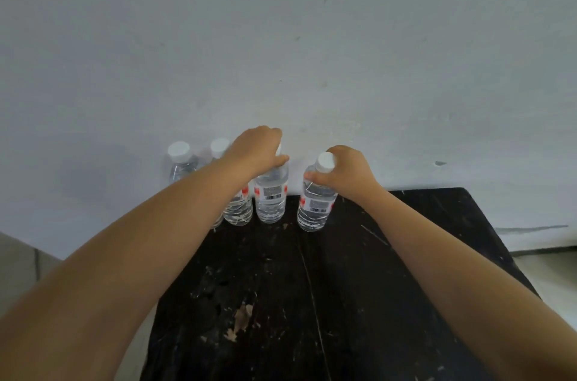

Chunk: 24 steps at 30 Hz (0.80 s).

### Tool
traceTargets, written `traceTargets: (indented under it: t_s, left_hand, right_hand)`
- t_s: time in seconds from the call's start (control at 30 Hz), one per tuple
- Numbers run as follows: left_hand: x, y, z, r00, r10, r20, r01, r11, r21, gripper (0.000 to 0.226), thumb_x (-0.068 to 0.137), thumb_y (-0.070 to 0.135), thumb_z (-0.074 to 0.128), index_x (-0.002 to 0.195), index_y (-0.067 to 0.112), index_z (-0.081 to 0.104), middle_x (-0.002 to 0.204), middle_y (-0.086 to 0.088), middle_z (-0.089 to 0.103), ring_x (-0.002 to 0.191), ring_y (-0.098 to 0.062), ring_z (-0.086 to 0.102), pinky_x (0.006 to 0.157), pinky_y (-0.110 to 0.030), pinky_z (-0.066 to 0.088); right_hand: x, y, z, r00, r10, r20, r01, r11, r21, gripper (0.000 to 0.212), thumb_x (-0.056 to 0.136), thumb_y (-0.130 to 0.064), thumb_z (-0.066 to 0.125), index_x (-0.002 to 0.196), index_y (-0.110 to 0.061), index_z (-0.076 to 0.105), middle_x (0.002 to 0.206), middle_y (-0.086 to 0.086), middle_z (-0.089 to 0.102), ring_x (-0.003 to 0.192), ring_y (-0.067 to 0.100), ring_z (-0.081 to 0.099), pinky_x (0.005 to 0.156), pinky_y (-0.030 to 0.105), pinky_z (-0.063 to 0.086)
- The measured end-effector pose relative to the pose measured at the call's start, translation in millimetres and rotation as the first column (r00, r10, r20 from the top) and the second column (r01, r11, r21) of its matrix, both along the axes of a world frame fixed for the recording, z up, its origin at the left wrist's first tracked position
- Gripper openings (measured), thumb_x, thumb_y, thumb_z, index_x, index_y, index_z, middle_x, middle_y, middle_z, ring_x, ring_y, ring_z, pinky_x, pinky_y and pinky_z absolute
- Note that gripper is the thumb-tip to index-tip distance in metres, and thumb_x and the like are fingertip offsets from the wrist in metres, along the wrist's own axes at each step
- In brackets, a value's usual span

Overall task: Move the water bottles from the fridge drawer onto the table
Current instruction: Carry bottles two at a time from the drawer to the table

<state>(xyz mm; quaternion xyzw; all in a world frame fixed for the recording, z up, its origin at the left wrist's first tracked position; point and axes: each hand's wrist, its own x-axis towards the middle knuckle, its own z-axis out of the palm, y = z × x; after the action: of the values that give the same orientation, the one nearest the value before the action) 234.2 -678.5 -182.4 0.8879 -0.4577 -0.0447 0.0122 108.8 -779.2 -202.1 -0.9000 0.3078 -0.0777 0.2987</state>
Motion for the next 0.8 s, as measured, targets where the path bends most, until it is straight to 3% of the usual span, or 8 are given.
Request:
traceTargets:
  t_s: [0.1, 0.2, 0.47, 0.67, 0.8]
  left_hand:
    - [8, 3, -3, 1.000, 0.018, 0.005, -0.018, 1.000, 0.011, 0.039, 0.094, 0.035, 0.051, 0.112, 0.001, 0.052, 0.112, -0.016, 0.060, 0.100, -0.031, 0.058, 0.071, -0.032, 0.037]
    - [11, 5, -2, 1.000, 0.004, -0.001, -0.004, 1.000, 0.030, 0.039, 0.094, 0.035, 0.050, 0.115, 0.002, 0.051, 0.112, -0.016, 0.060, 0.101, -0.031, 0.058, 0.073, -0.033, 0.040]
    - [11, 4, 6, 0.995, -0.096, -0.003, 0.095, 0.985, 0.143, 0.042, 0.096, 0.035, 0.047, 0.122, 0.002, 0.046, 0.123, -0.016, 0.052, 0.108, -0.032, 0.055, 0.085, -0.037, 0.045]
    - [16, 8, 8, 0.986, -0.091, -0.136, 0.115, 0.977, 0.177, 0.047, 0.090, 0.027, 0.059, 0.126, 0.004, 0.041, 0.126, -0.015, 0.048, 0.110, -0.029, 0.053, 0.083, -0.032, 0.042]
    - [17, 7, 7, 0.986, -0.096, -0.137, 0.120, 0.977, 0.177, 0.048, 0.088, 0.026, 0.062, 0.125, 0.004, 0.042, 0.125, -0.013, 0.050, 0.110, -0.028, 0.054, 0.084, -0.032, 0.043]
  right_hand:
    - [10, -1, 1, 0.999, 0.039, 0.007, -0.039, 0.999, 0.007, 0.045, 0.074, -0.036, 0.073, 0.099, -0.001, 0.060, 0.091, 0.004, 0.054, 0.086, 0.018, 0.049, 0.072, 0.029, 0.037]
    - [19, -1, 2, 0.998, 0.061, 0.008, -0.061, 0.998, -0.006, 0.046, 0.074, -0.035, 0.072, 0.100, 0.001, 0.061, 0.102, 0.013, 0.064, 0.090, 0.023, 0.054, 0.074, 0.030, 0.039]
    - [42, 2, 4, 0.995, 0.100, 0.007, -0.099, 0.994, -0.037, 0.050, 0.076, -0.033, 0.072, 0.110, 0.001, 0.059, 0.115, 0.015, 0.062, 0.107, 0.029, 0.056, 0.087, 0.033, 0.043]
    - [48, 0, 0, 0.996, 0.083, 0.033, -0.084, 0.996, 0.027, 0.041, 0.074, -0.027, 0.074, 0.101, 0.002, 0.062, 0.102, 0.016, 0.065, 0.097, 0.029, 0.058, 0.076, 0.029, 0.039]
    - [50, -4, 1, 0.991, 0.130, -0.014, -0.129, 0.990, 0.058, 0.037, 0.073, -0.023, 0.075, 0.099, -0.002, 0.061, 0.092, 0.007, 0.057, 0.086, 0.018, 0.049, 0.071, 0.025, 0.036]
